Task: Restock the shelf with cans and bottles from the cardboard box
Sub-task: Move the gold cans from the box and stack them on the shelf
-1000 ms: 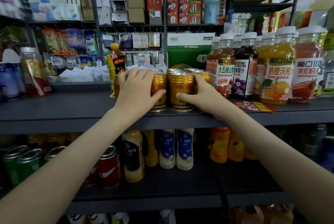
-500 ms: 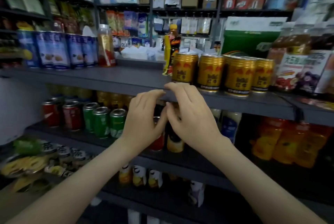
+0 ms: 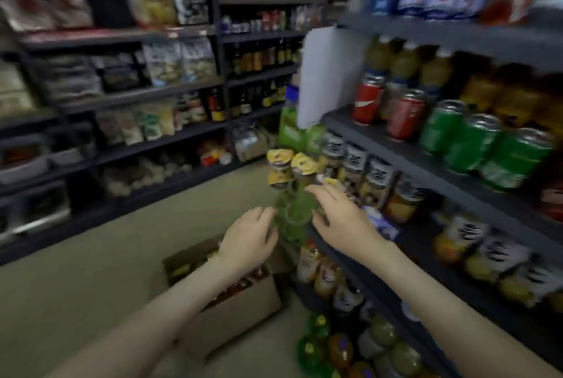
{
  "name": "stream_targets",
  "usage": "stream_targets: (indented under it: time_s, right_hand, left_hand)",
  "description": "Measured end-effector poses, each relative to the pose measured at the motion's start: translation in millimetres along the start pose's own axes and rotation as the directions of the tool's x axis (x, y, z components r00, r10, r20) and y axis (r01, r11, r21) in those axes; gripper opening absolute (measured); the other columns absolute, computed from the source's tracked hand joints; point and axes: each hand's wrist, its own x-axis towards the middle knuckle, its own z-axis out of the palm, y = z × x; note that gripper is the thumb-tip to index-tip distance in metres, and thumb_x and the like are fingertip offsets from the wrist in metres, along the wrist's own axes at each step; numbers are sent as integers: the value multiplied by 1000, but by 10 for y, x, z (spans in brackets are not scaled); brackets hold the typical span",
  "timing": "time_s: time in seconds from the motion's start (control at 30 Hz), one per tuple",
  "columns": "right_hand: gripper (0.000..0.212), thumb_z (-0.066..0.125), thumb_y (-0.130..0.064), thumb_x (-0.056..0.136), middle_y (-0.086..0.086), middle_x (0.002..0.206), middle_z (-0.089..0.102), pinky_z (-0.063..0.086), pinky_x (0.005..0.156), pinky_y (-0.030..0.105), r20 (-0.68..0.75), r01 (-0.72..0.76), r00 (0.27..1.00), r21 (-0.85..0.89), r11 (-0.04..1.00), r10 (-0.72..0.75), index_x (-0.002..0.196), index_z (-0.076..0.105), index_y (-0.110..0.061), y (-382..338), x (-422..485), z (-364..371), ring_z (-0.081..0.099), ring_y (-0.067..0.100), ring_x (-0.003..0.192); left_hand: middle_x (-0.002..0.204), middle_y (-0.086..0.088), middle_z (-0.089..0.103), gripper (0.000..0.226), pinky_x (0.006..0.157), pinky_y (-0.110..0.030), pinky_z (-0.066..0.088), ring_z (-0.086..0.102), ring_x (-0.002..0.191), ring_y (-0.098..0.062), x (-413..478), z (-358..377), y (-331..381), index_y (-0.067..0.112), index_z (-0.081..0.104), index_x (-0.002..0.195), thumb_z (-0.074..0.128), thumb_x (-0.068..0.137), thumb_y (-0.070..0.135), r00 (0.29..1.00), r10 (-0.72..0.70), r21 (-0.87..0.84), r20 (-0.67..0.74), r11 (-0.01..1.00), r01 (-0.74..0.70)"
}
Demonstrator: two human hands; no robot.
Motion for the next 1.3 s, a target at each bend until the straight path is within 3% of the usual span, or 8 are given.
stream_targets:
  time_s: [0.3,0.6,0.7,0.83,0.97,1.07,1.2,1.3]
  right_hand:
    - [47,46,-15,98,0,138,44,37,98,25,251,4,968,105,994,-30,143,36,-16,-293,1236,1723,40,18,129]
    - [55,47,-15,96,0,144,37,40,100,26,574,-72,818,54,996,28,147,27,-21,457,2584,3784,43,16,128]
    - [58,49,-20,97,-4,145,36,44,99,25,643,-140,759,15,990,98,149,22,-24,808,2850,4632,47,10,124]
    - [61,49,-25,97,-2,145,39,43,103,30,679,-198,707,-76,977,196,150,20,-25,1370,3054,5950,44,12,128]
    - [50,47,-18,98,3,141,46,38,103,28,669,-206,715,-71,976,200,146,34,-19,1890,3190,7233,44,17,129]
    - [49,51,-17,96,7,137,48,41,99,32,598,-270,766,-33,962,235,143,38,-16,2230,3391,8100,46,23,125]
    - [77,67,-28,86,16,149,33,25,114,38,538,-274,797,-83,958,274,146,27,-2,2610,3699,8998,29,30,139]
    - [87,77,-29,78,19,147,35,27,114,42,520,-282,801,-107,954,295,144,28,-1,2747,3863,9402,30,32,138]
  left_hand:
    - [71,-5,60,25,45,-27,46,63,62,-26,-471,37,-1935,13,58,89,45,75,30,936,-336,203,109,929,310]
    - [91,-2,67,41,49,-23,43,66,67,-19,-555,1126,-3484,13,66,104,82,66,18,734,-617,224,284,787,575]
    - [106,1,65,38,69,-29,54,65,85,-18,-659,1840,-4121,19,61,115,69,78,23,636,-684,161,356,716,679]
    - [128,2,53,43,87,-33,51,57,108,-20,-718,2926,-4842,20,52,130,49,89,31,570,-702,231,428,694,682]
    - [128,-4,57,55,88,-38,52,60,110,-24,-862,4111,-5484,20,52,132,71,80,22,554,-685,189,473,693,695]
    - [147,1,36,55,110,-34,34,37,134,-18,-986,4958,-5891,22,31,146,49,95,28,543,-673,204,503,703,682]
    - [124,-8,60,52,94,-44,48,60,114,-27,-1234,5783,-6246,14,59,124,71,78,35,579,-615,230,535,766,601]
    - [123,-11,62,48,98,-51,43,57,115,-30,-1380,6062,-6328,13,64,119,51,84,44,599,-603,310,527,793,525]
